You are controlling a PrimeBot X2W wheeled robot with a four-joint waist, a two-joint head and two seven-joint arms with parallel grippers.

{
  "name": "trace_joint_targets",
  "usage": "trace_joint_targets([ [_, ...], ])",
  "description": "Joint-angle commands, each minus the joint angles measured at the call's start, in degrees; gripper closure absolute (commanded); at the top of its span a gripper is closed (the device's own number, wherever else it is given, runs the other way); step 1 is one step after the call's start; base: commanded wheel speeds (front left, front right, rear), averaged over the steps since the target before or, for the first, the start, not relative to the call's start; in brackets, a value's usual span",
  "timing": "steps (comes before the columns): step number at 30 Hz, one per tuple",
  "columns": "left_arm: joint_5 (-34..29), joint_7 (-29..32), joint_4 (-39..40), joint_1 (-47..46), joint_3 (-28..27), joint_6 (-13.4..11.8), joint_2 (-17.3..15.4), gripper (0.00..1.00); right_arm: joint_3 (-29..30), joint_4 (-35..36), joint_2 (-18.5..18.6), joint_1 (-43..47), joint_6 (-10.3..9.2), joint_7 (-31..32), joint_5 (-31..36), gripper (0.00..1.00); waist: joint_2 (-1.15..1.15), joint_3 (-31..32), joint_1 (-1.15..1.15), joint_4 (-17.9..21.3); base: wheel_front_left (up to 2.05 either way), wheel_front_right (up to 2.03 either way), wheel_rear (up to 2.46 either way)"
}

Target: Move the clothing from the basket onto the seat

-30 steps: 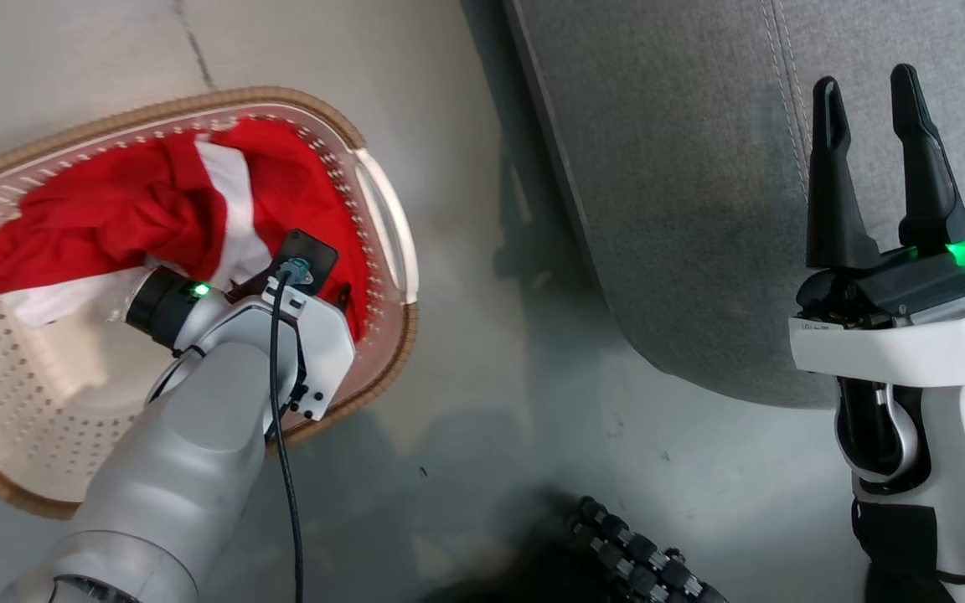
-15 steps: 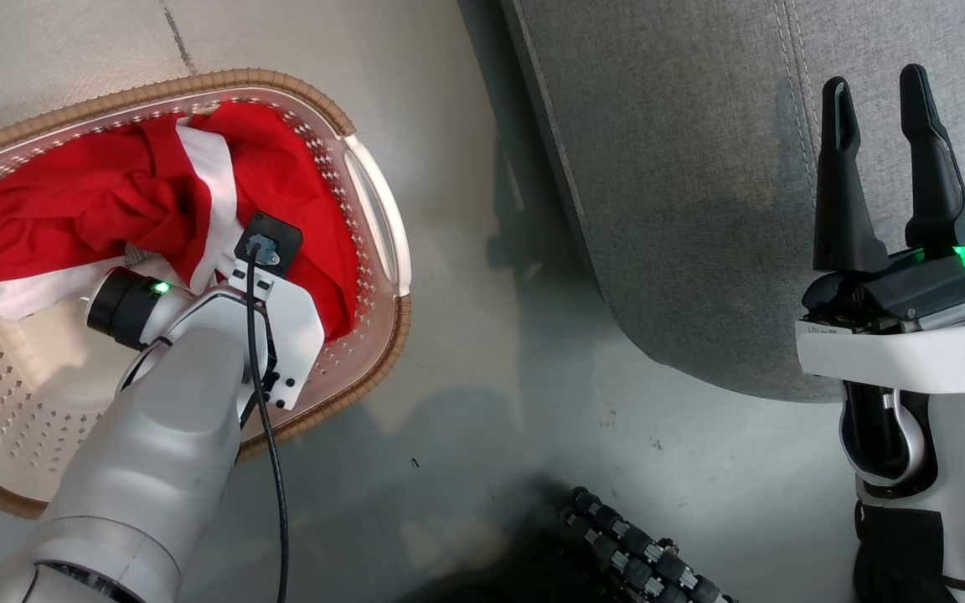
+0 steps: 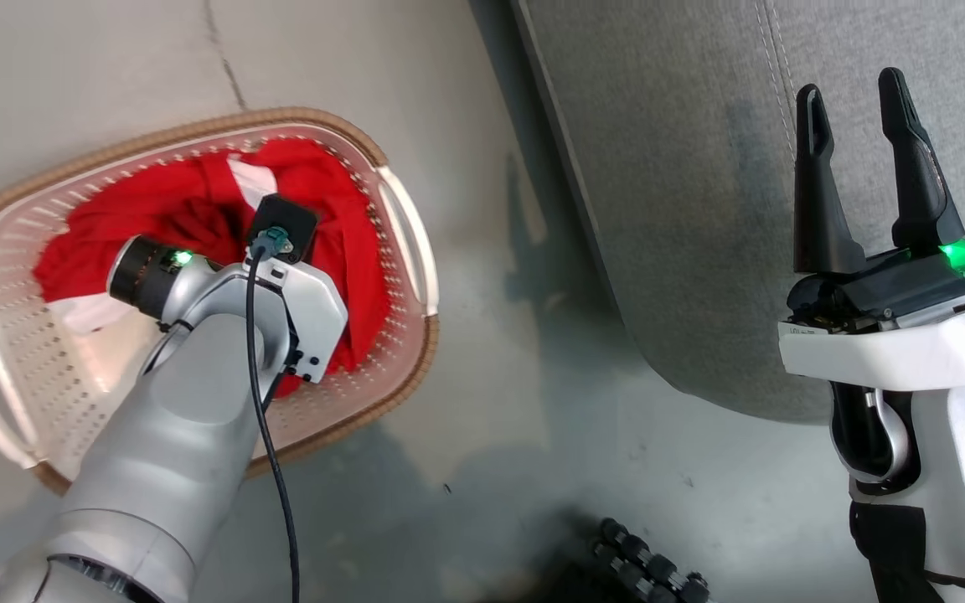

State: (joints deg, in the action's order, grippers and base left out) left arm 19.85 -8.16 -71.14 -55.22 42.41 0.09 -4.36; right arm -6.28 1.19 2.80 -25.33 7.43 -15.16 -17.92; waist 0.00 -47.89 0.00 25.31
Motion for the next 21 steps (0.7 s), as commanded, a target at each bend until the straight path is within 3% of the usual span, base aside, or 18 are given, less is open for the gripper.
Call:
trace_joint_targets([
  [1,0.53,-1.4,0.74,0.72,-0.21,-0.11,0.36,1.0,0.34,-0.32,0.21,0.62,0.11,-0.17,0.76,0.0,0.0,2.97,0.0,-2.62,0.0,0.0,0.0],
  [11,2.51,-5.99,7.51,4.66,0.62,0.04,1.33,1.0,0.68,-2.57,0.22,2.66,0.11,-0.17,4.89,0.0,0.0,11.8,0.0,-8.98,0.0,0.0,0.0],
  [21,4.05,-6.97,23.29,11.68,0.2,-2.3,1.12,1.0,1.67,-5.34,0.27,5.55,0.11,0.36,8.23,0.0,0.0,21.02,0.0,-15.99,0.0,0.0,0.0],
])
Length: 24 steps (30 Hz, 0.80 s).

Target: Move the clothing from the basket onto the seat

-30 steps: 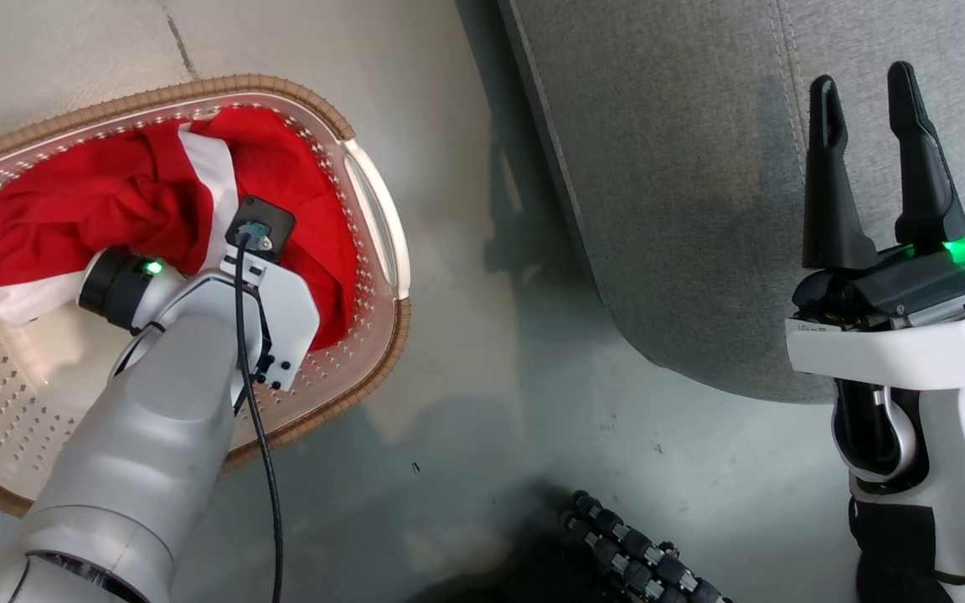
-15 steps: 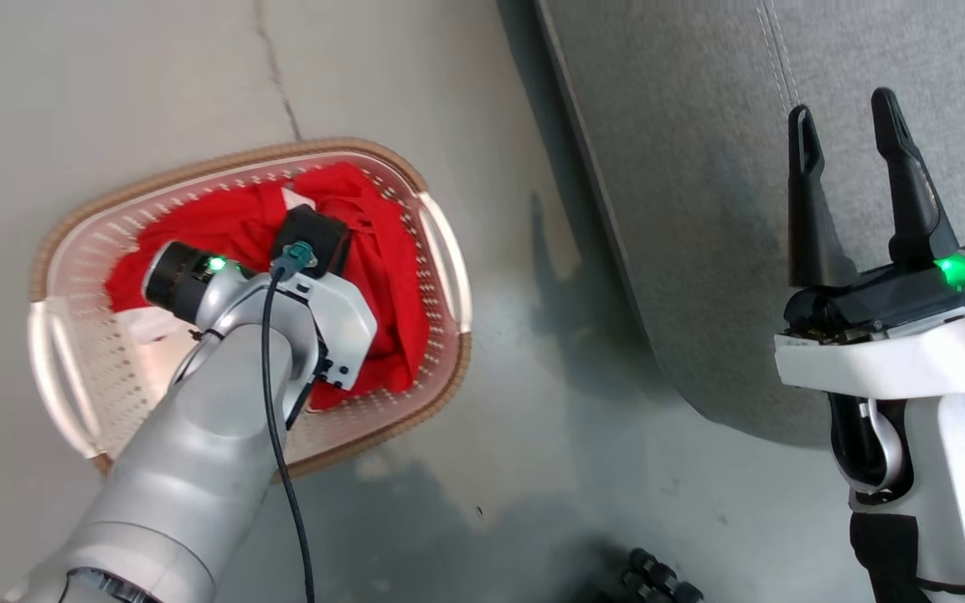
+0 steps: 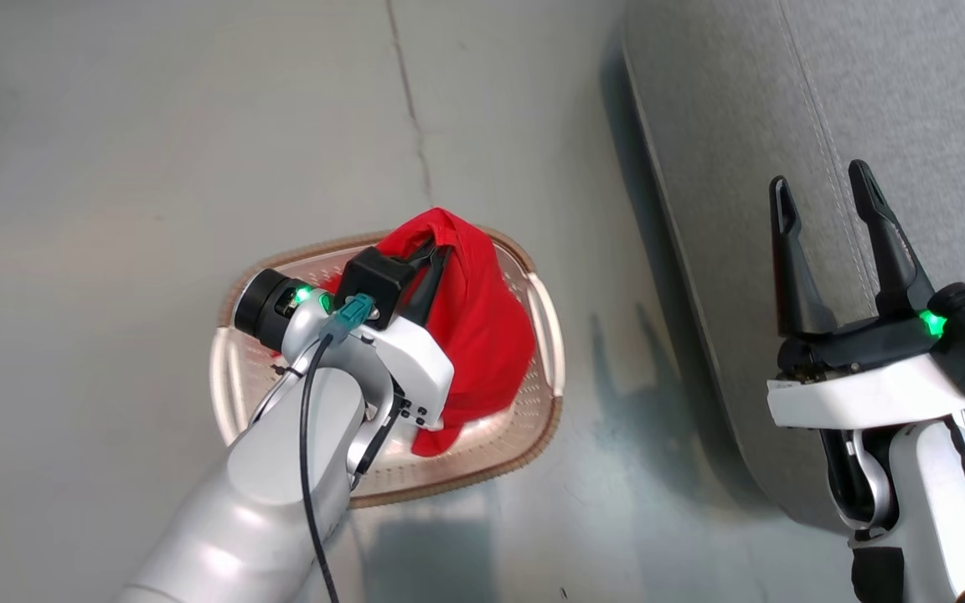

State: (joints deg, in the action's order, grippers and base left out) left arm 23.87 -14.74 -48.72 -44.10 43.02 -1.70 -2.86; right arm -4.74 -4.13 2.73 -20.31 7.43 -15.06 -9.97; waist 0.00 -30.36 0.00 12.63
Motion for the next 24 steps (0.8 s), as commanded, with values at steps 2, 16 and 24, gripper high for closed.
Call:
trace_joint_targets([
  [2,0.02,-0.41,5.0,2.55,-1.35,-1.28,-1.35,1.0,0.48,-0.33,0.32,1.28,0.11,0.52,0.64,0.0,0.0,5.13,0.0,-4.34,0.0,0.0,0.0],
  [16,2.76,-0.35,26.55,13.53,-6.84,-5.08,-7.31,1.0,1.93,-1.1,0.33,6.9,0.11,3.39,0.26,0.0,0.0,14.95,0.0,-10.19,0.0,0.0,0.0],
  [24,4.3,-0.33,36.97,16.64,-9.5,-3.07,-9.74,1.0,1.14,-1.44,0.31,10.05,0.11,4.82,-0.15,0.0,0.0,20.0,0.0,-10.85,0.0,0.0,0.0],
])
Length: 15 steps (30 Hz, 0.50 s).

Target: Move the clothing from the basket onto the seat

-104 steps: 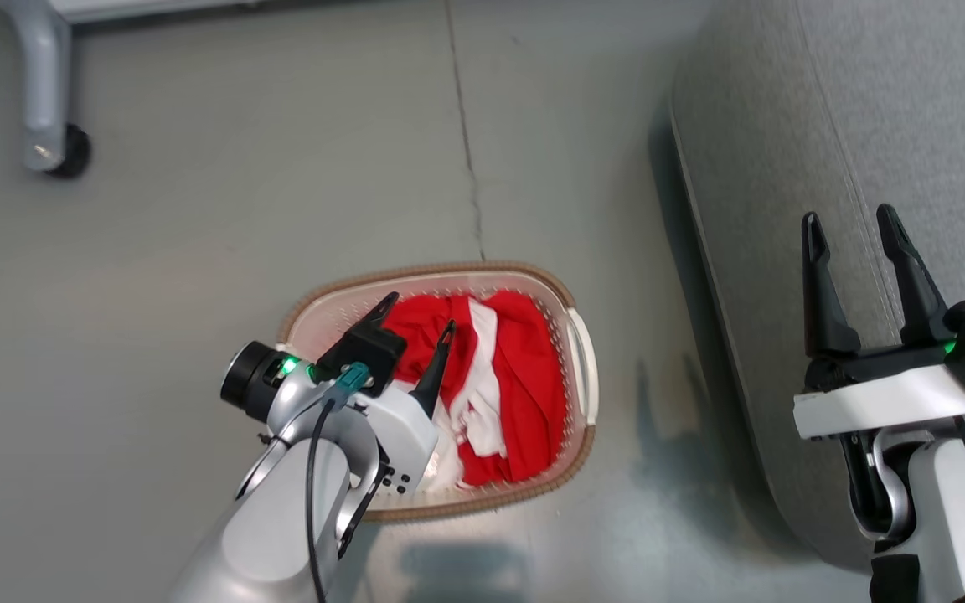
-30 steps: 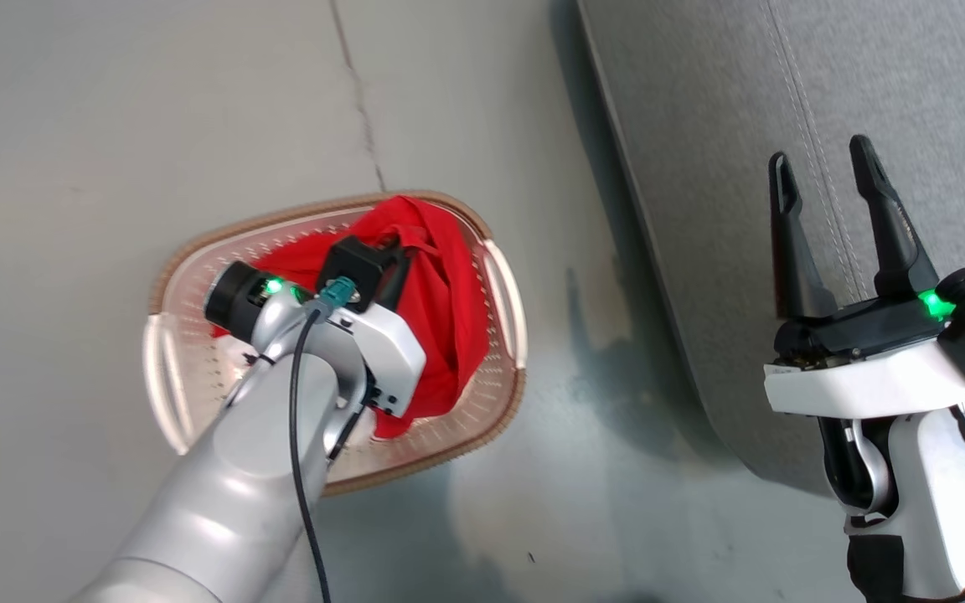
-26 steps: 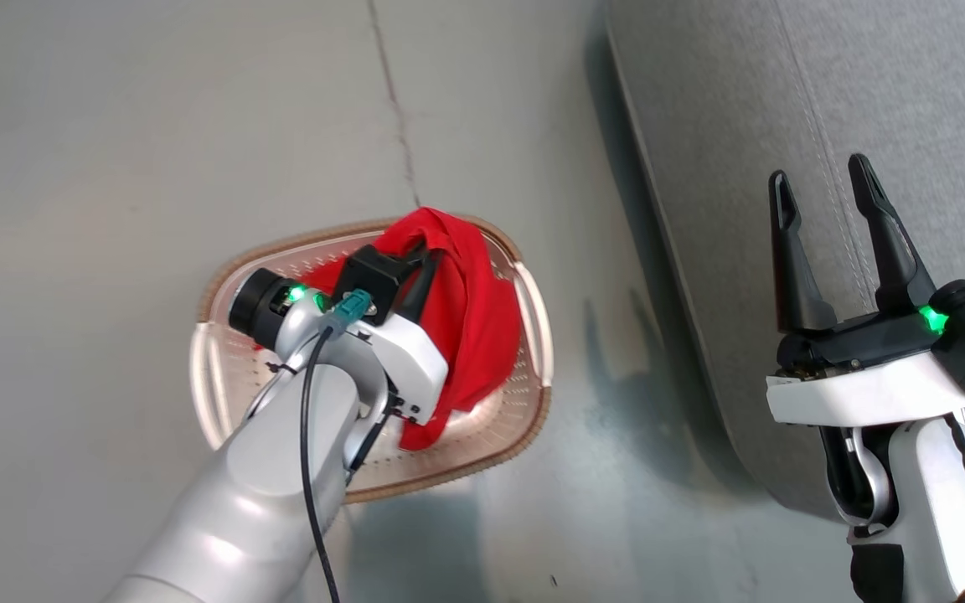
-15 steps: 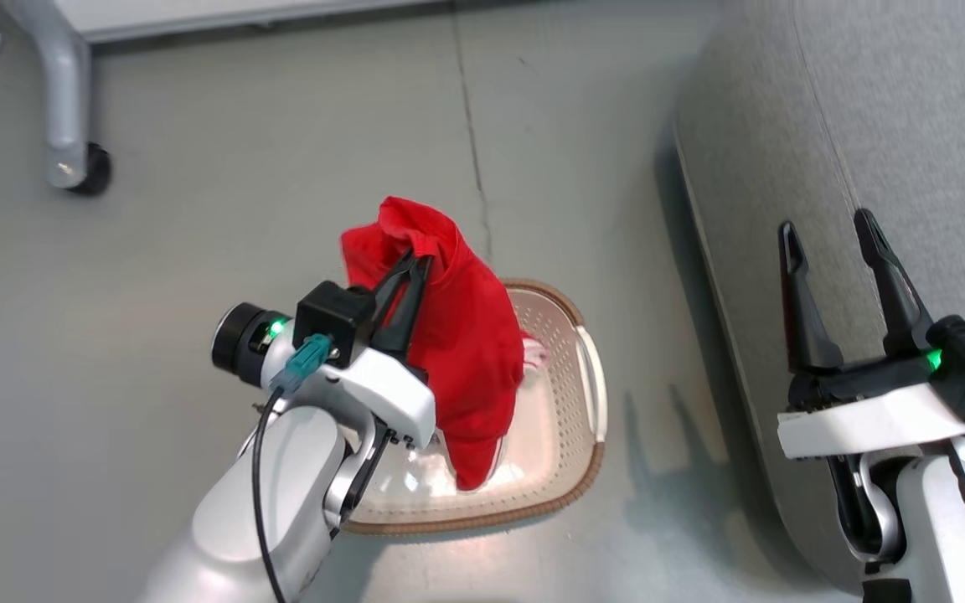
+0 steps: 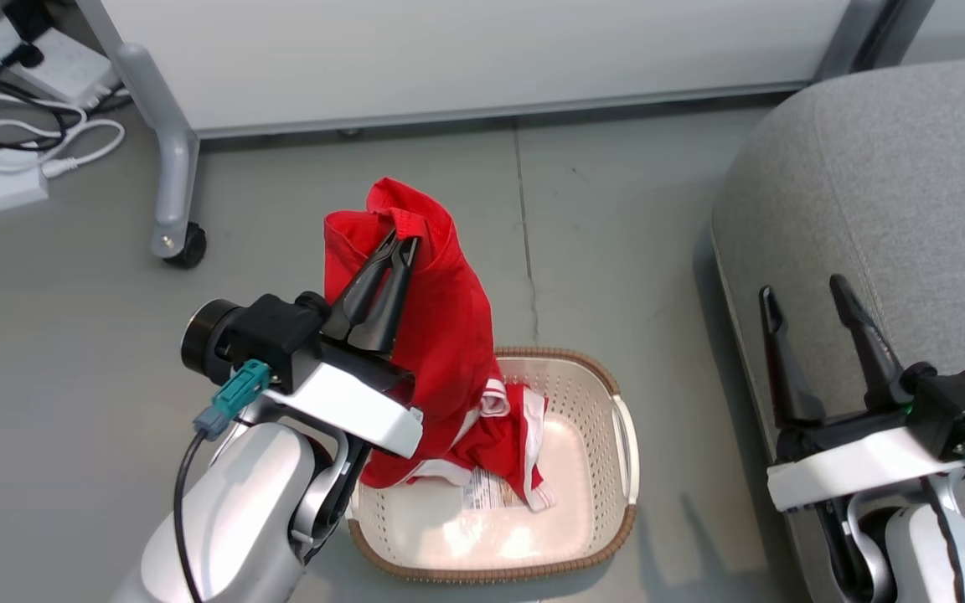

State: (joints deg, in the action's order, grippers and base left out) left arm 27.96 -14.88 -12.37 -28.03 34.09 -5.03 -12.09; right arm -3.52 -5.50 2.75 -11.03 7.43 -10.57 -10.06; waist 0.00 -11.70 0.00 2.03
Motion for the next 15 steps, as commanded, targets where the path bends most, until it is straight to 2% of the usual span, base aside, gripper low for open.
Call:
trace_joint_targets([
  [1,0.47,-0.19,1.45,1.0,-0.92,0.42,-0.58,1.0,-0.29,-0.12,0.29,1.26,0.11,0.58,-0.19,0.0,0.0,1.92,0.0,-0.21,0.0,0.0,0.0],
  [15,-0.57,-0.2,7.52,6.94,-3.1,0.36,-1.1,1.0,-1.65,1.02,0.29,6.41,0.11,1.75,-1.63,0.0,0.0,8.0,0.0,0.9,0.0,0.0,0.0],
])
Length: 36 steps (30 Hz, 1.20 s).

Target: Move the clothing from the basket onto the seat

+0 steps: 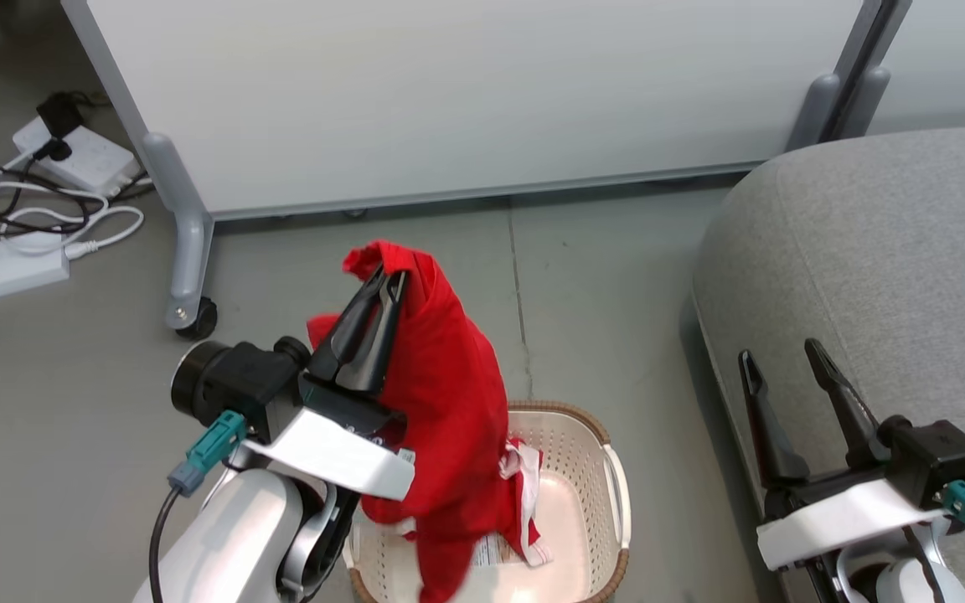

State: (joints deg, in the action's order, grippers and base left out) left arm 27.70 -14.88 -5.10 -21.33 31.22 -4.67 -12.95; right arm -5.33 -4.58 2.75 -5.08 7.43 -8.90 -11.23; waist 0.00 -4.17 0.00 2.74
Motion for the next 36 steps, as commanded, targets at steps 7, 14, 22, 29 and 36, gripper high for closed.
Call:
trace_joint_targets([
  [7,0.0,0.16,0.65,2.6,0.93,0.2,-0.82,1.0,0.41,1.21,0.28,3.41,0.11,0.48,-1.44,0.0,0.0,2.9,0.0,0.39,0.0,0.0,0.0],
  [14,0.46,0.15,0.64,3.19,0.78,0.41,-1.05,1.0,0.34,1.89,0.29,4.5,0.11,1.07,-1.94,0.0,0.0,3.68,0.0,0.37,0.0,0.0,0.0],
  [22,0.17,-0.02,0.55,2.85,0.77,0.57,-0.87,1.0,0.17,2.19,0.29,4.35,0.11,1.13,-1.78,0.0,0.0,3.45,0.0,0.25,0.0,0.0,0.0],
  [29,-0.07,-0.11,0.51,2.78,0.75,0.54,-0.75,1.0,0.22,2.08,0.29,4.09,0.11,1.01,-1.88,0.0,0.0,3.19,0.0,0.27,0.0,0.0,0.0],
  [36,-0.28,-0.14,0.36,2.47,0.91,0.6,-0.5,1.0,-0.01,1.47,0.29,3.29,0.11,0.94,-1.9,0.0,0.0,3.21,0.0,0.14,0.0,0.0,0.0],
])
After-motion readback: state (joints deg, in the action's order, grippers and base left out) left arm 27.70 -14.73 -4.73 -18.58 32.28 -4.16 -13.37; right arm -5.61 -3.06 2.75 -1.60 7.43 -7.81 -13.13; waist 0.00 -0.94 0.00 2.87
